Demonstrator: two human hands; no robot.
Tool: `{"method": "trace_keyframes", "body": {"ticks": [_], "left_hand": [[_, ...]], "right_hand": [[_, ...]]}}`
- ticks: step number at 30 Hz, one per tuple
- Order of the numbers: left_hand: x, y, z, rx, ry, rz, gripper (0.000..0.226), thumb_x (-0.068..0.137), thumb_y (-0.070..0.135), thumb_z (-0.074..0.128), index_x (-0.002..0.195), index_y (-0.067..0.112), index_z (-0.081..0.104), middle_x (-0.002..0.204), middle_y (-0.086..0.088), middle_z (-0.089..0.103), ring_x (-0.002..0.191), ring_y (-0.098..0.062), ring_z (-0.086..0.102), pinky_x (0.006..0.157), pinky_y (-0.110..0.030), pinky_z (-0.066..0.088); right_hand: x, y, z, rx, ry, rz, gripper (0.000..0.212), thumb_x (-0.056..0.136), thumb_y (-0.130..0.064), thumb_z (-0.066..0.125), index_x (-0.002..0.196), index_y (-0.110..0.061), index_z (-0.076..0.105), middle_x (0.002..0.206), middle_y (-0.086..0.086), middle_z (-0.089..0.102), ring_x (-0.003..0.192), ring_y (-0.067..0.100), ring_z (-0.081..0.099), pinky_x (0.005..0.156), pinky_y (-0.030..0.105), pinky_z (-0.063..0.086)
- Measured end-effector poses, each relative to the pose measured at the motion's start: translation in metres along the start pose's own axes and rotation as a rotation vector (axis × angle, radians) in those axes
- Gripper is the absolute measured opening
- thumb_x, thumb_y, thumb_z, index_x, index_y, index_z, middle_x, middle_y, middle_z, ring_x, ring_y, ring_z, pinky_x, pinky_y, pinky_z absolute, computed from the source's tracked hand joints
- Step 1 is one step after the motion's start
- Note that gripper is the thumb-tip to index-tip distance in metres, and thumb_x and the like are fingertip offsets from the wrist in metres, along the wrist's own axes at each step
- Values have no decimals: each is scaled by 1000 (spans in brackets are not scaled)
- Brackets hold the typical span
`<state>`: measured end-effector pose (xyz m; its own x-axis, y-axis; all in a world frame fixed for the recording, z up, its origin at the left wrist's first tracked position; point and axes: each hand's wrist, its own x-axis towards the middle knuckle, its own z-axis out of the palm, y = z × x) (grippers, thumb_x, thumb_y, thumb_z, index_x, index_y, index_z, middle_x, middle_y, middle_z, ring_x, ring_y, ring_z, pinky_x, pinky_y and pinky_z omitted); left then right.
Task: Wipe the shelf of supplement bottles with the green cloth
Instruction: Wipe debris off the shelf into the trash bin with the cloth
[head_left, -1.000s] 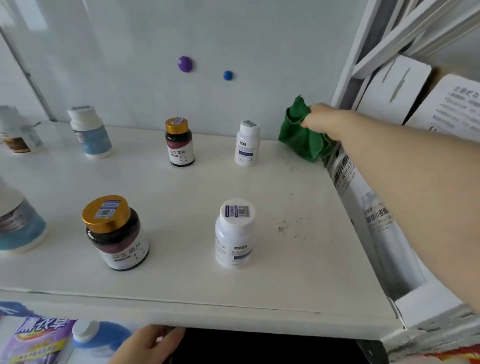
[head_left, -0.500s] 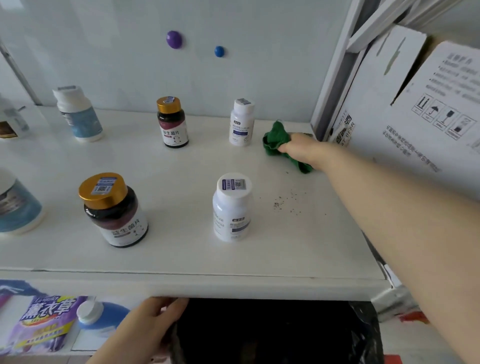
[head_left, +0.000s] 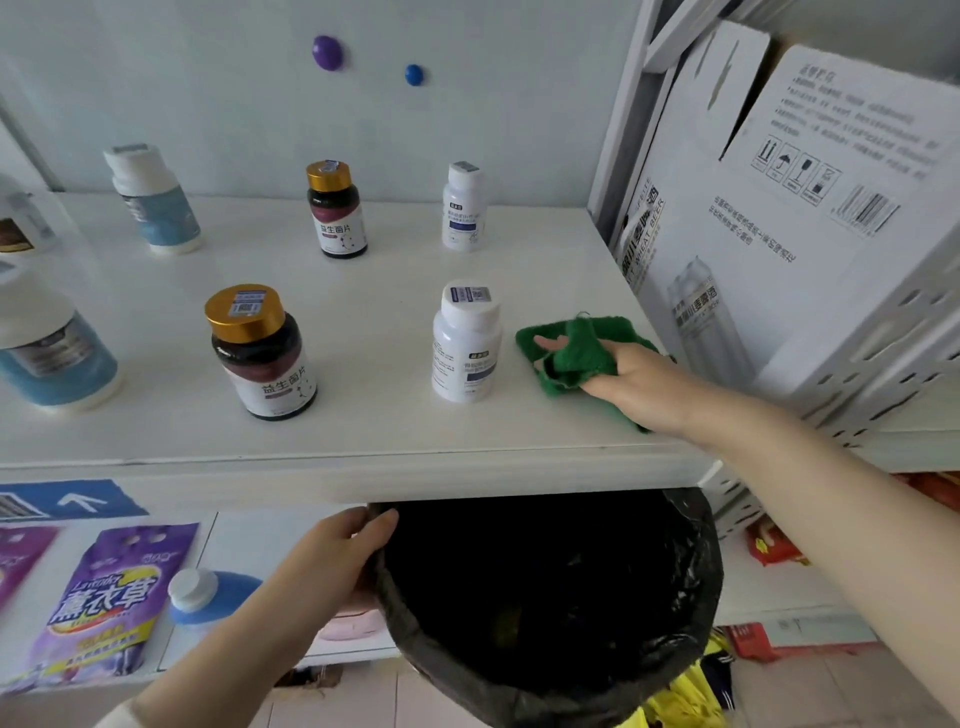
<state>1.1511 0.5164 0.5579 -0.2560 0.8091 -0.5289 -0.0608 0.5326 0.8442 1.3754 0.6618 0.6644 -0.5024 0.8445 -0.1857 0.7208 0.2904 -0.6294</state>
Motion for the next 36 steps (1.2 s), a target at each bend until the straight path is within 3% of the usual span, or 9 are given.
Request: {"method": "trace_keyframes", "body": {"ticks": [5,9,11,14,17,20,27,33,36], "left_hand": [[-1,1,1,-8,-10,-8,26,92,21,51,102,0,62,88,-18,65,71,-28,61,56,-28,57],[-1,0,-1,9,-6,7,23,92,22,52,99,4,63,98,-23,69,77,-29,65,68,-34,57],[-1,0,-2,26,5,13,21,92,22,52,97,6,64,101,-25,68,79,-30,65,69,-35,57],[0,0,-2,30,28,9,18,91,23,52,93,10,64,95,-20,70,78,-29,66,60,-32,58],[1,-2,-2,2,53,7,16,90,22,54,89,11,66,74,-8,71,64,-20,67,47,-25,53],[4,-4,-3,-3,61,11,15,89,23,56,84,14,67,63,0,72,57,-14,69,48,-25,53],[4,-5,-4,19,69,22,16,90,24,54,88,13,66,84,-13,71,73,-27,69,63,-35,57],[0,-8,-3,18,64,39,19,90,25,55,86,10,67,77,-12,72,67,-25,69,54,-27,56],[-2,-9,-1,10,56,39,20,90,24,55,85,8,66,70,-9,72,62,-22,69,52,-26,55]], "right_hand": [[-12,2,-13,303,45,45,28,93,-21,46,118,-19,58,122,4,62,115,21,54,108,41,33],[15,-12,-32,735,295,117,13,93,-25,47,98,-19,57,94,-1,65,90,20,61,86,36,47],[37,-17,-37,730,413,104,22,94,-26,47,112,-18,55,88,-6,61,86,16,59,79,31,47],[72,-22,-34,556,521,87,33,93,-24,46,124,-15,51,110,4,61,98,20,56,89,30,44],[96,-23,-20,366,386,44,37,94,-20,43,130,-14,47,124,9,57,103,20,52,87,25,38],[100,-21,-7,144,157,-16,37,94,-23,42,130,-15,46,123,11,56,99,19,49,84,24,35],[46,-7,-5,345,-29,-57,26,94,-26,45,117,-18,54,105,-4,59,94,11,56,85,19,39],[-10,12,-5,363,-39,-79,18,93,-23,46,83,-33,57,86,-23,59,65,-22,58,57,-5,40],[-29,14,-3,343,-53,-75,19,93,-26,46,83,-37,57,88,-24,60,70,-21,58,61,-3,41]]}}
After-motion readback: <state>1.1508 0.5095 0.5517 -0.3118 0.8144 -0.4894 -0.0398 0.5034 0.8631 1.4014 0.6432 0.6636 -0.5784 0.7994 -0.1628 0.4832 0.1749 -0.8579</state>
